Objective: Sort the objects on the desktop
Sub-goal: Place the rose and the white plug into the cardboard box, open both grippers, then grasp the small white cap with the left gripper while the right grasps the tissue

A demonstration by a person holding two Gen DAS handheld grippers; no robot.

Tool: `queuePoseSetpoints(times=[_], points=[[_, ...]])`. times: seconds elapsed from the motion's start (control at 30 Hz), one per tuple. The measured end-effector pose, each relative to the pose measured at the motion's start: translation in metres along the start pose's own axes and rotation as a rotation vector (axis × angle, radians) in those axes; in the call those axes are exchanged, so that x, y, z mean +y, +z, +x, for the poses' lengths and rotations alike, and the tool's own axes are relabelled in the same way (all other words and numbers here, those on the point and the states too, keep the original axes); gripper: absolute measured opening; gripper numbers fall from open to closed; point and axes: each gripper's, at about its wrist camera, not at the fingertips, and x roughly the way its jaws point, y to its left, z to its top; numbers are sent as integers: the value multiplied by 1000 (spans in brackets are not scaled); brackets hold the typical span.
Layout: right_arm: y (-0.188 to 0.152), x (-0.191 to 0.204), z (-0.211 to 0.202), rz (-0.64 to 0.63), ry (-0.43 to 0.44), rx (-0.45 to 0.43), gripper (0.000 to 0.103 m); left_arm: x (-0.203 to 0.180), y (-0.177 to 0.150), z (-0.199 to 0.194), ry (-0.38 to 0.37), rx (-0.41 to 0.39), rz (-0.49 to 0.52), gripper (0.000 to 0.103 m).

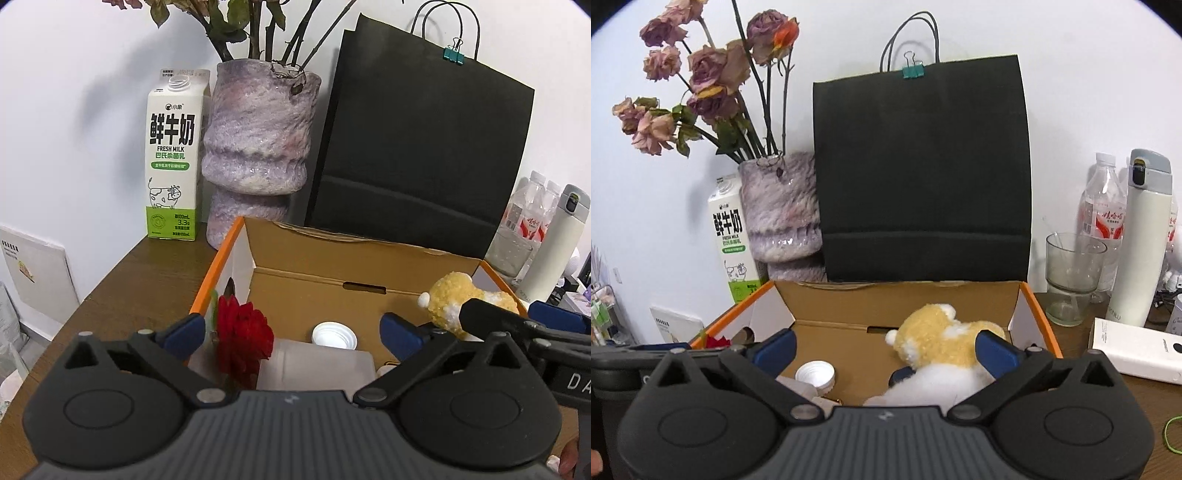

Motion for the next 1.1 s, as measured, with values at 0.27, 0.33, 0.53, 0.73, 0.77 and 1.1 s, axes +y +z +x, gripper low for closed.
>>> queuePoseSetpoints(times=[0.27, 0.33, 0.53, 0.73, 0.77, 1.1], points=[[7, -1, -15, -1, -11, -13, 103, 0, 4, -18, -31, -49, -26, 103], [8, -4, -26, -2, -10, -28, 103, -2, 7, -25, -31, -55, -20, 103], [4, -19, -72, -2, -60, -60, 103, 0, 8, -64, -21, -120, -10, 103], [-13, -45, -110, 20, -69, -42, 103, 17, -10, -106, 34, -184, 27, 103], [-16, -47, -114, 21, -71, -36, 103, 23, -15, -112, 44, -186, 25, 103], [-66, -62, -125, -19, -180, 104, 103, 60, -61, -122, 166, -67, 30, 103]])
